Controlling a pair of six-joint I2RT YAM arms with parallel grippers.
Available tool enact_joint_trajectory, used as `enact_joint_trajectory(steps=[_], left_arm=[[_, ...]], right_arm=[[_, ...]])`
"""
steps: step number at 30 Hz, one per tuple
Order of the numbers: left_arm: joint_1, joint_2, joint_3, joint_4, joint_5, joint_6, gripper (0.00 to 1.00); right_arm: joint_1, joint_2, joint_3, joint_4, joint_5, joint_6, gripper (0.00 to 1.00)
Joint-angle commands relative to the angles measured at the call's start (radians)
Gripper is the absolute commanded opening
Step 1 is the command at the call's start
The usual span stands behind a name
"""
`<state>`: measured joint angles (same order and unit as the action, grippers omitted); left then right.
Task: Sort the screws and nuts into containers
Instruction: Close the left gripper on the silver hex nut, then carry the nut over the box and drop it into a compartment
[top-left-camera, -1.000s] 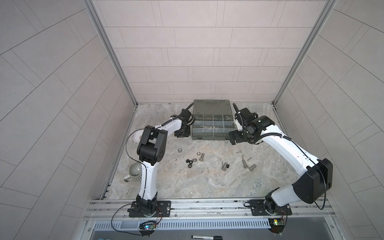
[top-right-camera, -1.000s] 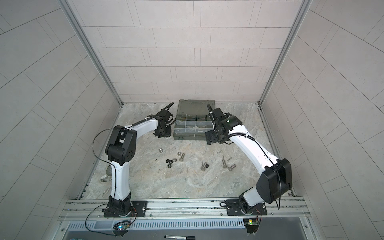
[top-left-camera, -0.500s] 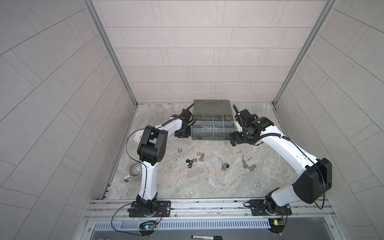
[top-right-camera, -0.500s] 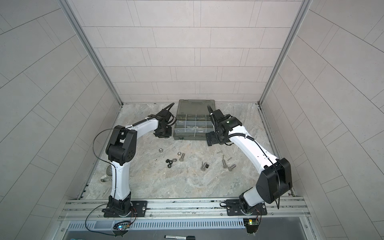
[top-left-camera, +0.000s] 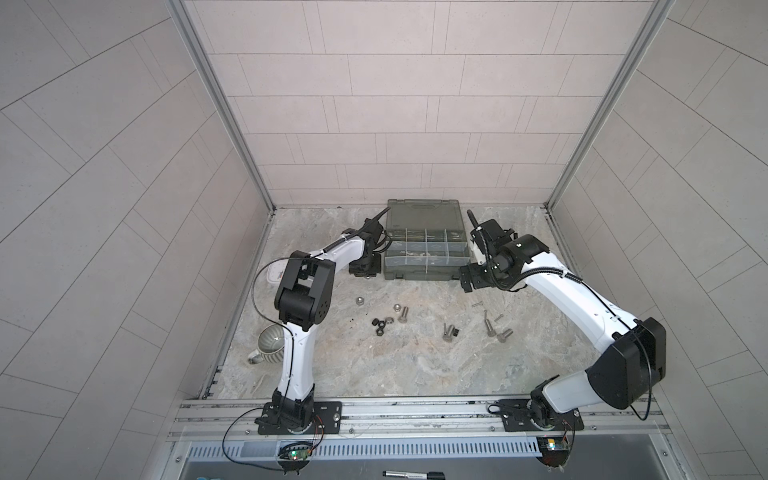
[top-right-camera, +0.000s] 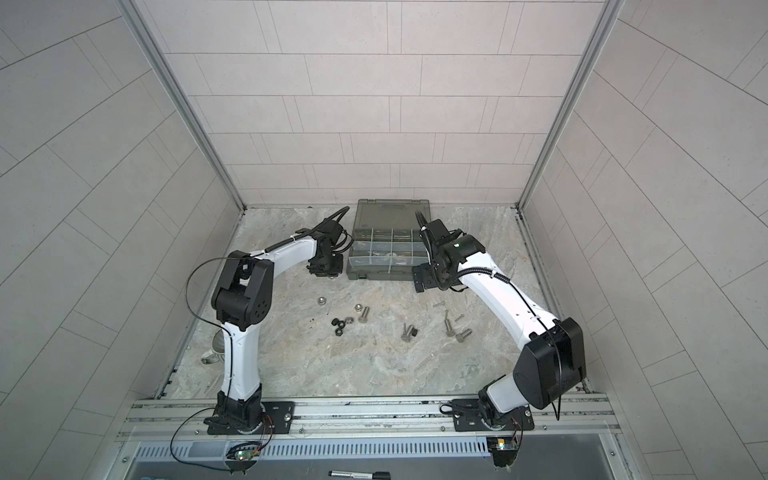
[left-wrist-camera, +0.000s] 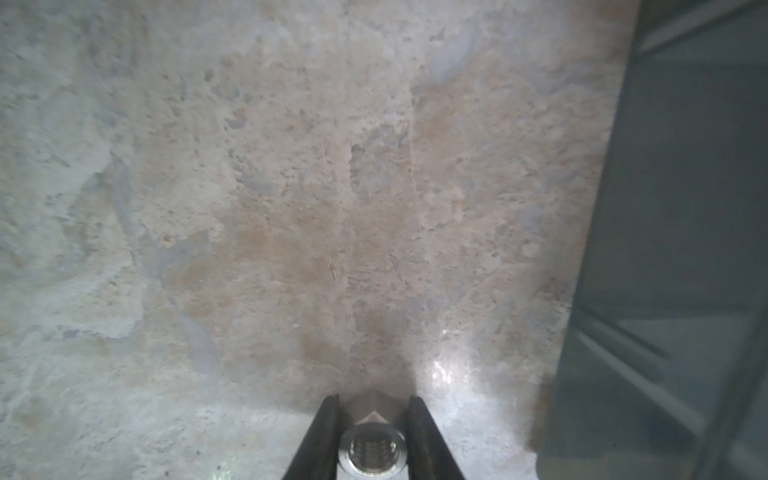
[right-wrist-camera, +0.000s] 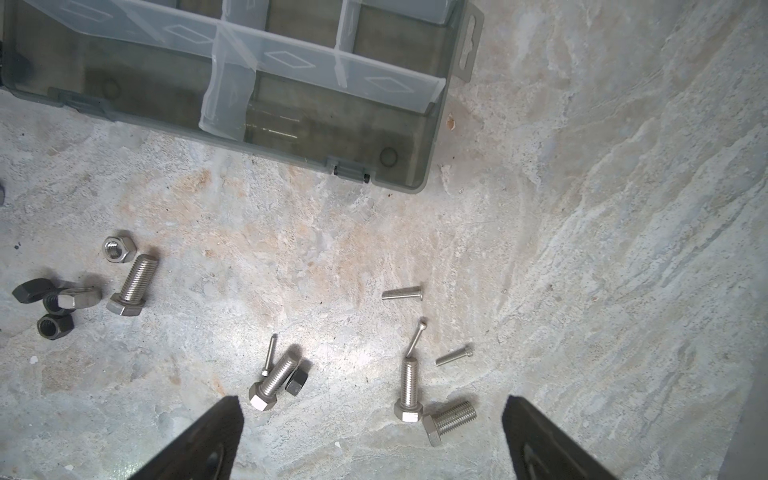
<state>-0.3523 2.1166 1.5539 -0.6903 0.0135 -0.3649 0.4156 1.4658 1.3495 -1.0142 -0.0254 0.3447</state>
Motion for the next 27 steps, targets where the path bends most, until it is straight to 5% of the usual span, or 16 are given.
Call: enact_joint_trajectory(steps=[1, 27], left_arm=[[-0.005, -0.021, 0.023, -0.040, -0.007, 0.012, 0.13], [-0.005, -0.035, 0.203, -0.150, -0.015, 0.029, 0.05]], right_arm=[[-0.005, -0.027, -0.010, -0.008, -0.002, 0.012, 0.99], [-0.005, -0.033, -0.004, -0.002, -0.002, 0.000, 0.99]])
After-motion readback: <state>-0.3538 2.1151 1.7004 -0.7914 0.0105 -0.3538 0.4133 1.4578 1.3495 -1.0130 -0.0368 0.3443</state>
